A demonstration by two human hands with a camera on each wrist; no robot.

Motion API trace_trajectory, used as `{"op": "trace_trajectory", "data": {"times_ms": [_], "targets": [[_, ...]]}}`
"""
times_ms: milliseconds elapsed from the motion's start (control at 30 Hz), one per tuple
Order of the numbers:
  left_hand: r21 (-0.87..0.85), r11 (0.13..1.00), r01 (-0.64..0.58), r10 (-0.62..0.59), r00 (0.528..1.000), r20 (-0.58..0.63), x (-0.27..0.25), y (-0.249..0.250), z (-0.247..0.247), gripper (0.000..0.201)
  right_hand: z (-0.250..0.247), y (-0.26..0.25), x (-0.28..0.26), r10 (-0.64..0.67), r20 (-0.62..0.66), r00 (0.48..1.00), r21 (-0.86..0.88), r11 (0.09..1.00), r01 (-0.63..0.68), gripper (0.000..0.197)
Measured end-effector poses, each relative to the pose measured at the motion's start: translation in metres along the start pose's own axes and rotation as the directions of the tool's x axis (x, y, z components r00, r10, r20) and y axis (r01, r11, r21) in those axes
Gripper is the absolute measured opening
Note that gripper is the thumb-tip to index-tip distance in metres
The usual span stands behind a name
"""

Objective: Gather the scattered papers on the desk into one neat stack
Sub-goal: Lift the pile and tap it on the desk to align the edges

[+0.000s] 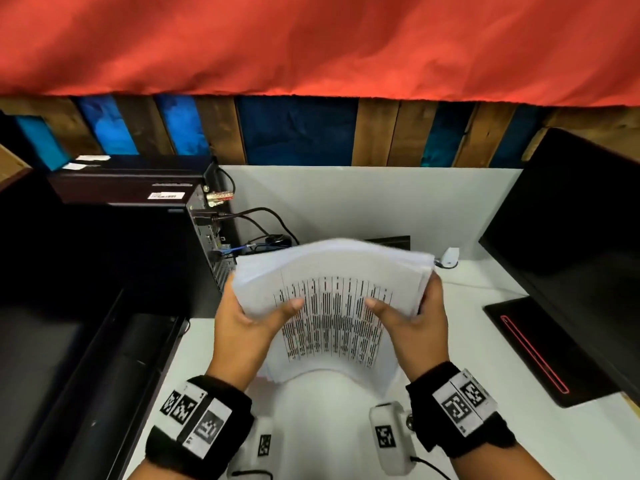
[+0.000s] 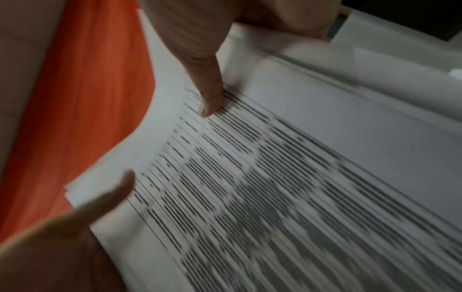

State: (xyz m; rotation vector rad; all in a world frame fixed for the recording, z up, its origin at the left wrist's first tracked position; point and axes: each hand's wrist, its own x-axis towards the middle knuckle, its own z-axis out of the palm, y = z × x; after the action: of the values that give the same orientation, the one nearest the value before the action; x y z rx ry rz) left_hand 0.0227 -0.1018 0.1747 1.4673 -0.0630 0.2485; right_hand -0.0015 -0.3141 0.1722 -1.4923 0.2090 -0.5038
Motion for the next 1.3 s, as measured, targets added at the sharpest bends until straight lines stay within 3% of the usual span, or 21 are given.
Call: {"op": "trace_trajectory", "data": {"times_ms": [100, 167, 200, 300, 367, 433, 500, 600, 700, 767, 867, 1000, 1100, 1200, 1300], "targets": [[-0.001, 0.994, -0.111, 0.111, 0.992, -0.059, 0.000, 0.016, 0.010, 0.062, 0.000, -0.005, -0.005, -0.290, -0.032, 0.957, -0.195, 0.940, 0.278, 0.099], [0.010, 0.987, -0.158, 0.158, 0.978, -0.136, -0.001, 0.024, 0.020, 0.053, 0.001, -0.008, -0.010, -0.487, 0.032, 0.873, -0.398, 0.795, 0.458, 0.090], [0.028, 0.985, -0.171, 0.174, 0.969, -0.178, 0.000, 0.026, 0.025, 0.045, 0.002, -0.010, -0.012, -0.525, 0.069, 0.848, -0.465, 0.735, 0.493, 0.079], [0.040, 0.986, -0.164, 0.169, 0.946, -0.278, 0.006, 0.024, 0.032, 0.023, 0.002, -0.012, -0.015, -0.481, 0.126, 0.868, -0.561, 0.686, 0.462, 0.041], [0.023, 0.987, -0.161, 0.160, 0.935, -0.316, 0.010, 0.021, 0.031, 0.013, -0.001, -0.009, -0.016, -0.453, 0.111, 0.885, -0.560, 0.707, 0.432, 0.033], [0.018, 0.987, -0.157, 0.154, 0.933, -0.324, 0.010, 0.019, 0.029, 0.009, -0.003, -0.007, -0.016, -0.441, 0.071, 0.895, -0.527, 0.745, 0.409, 0.036], [0.022, 0.987, -0.162, 0.161, 0.939, -0.303, 0.007, 0.021, 0.031, 0.018, -0.002, -0.008, -0.017, -0.445, 0.062, 0.893, -0.506, 0.757, 0.413, 0.044], [0.042, 0.987, -0.154, 0.160, 0.944, -0.288, 0.003, 0.023, 0.036, 0.031, -0.001, -0.009, -0.021, -0.474, 0.112, 0.874, -0.552, 0.702, 0.451, 0.044], [-0.021, 0.993, -0.118, 0.104, 0.936, -0.338, 0.011, 0.018, 0.030, 0.024, -0.003, -0.007, -0.016, -0.420, 0.037, 0.907, -0.490, 0.783, 0.383, 0.044], [-0.034, 0.994, -0.105, 0.090, 0.949, -0.301, 0.012, 0.019, 0.029, 0.023, -0.005, -0.008, -0.013, -0.376, 0.052, 0.925, -0.452, 0.817, 0.358, 0.044], [0.005, 0.996, -0.093, 0.091, 0.961, -0.261, 0.011, 0.019, 0.031, 0.027, -0.005, -0.009, -0.010, -0.406, 0.114, 0.907, -0.473, 0.780, 0.409, 0.038], [-0.033, 0.998, -0.059, 0.046, 0.953, -0.299, 0.016, 0.014, 0.028, 0.027, -0.004, -0.008, -0.009, -0.337, 0.031, 0.941, -0.423, 0.849, 0.318, 0.043], [0.002, 0.997, -0.076, 0.074, 0.964, -0.256, 0.011, 0.016, 0.033, 0.024, 0.000, -0.006, -0.013, -0.384, 0.111, 0.917, -0.458, 0.799, 0.390, 0.040], [-0.021, 0.999, -0.037, 0.028, 0.943, -0.330, 0.016, 0.012, 0.028, 0.016, 0.002, -0.007, -0.009, -0.344, 0.010, 0.939, -0.420, 0.851, 0.316, 0.035], [-0.049, 0.998, -0.036, 0.021, 0.960, -0.280, 0.016, 0.011, 0.027, 0.019, 0.005, -0.012, -0.003, -0.324, -0.050, 0.945, -0.340, 0.895, 0.289, 0.030]]}}
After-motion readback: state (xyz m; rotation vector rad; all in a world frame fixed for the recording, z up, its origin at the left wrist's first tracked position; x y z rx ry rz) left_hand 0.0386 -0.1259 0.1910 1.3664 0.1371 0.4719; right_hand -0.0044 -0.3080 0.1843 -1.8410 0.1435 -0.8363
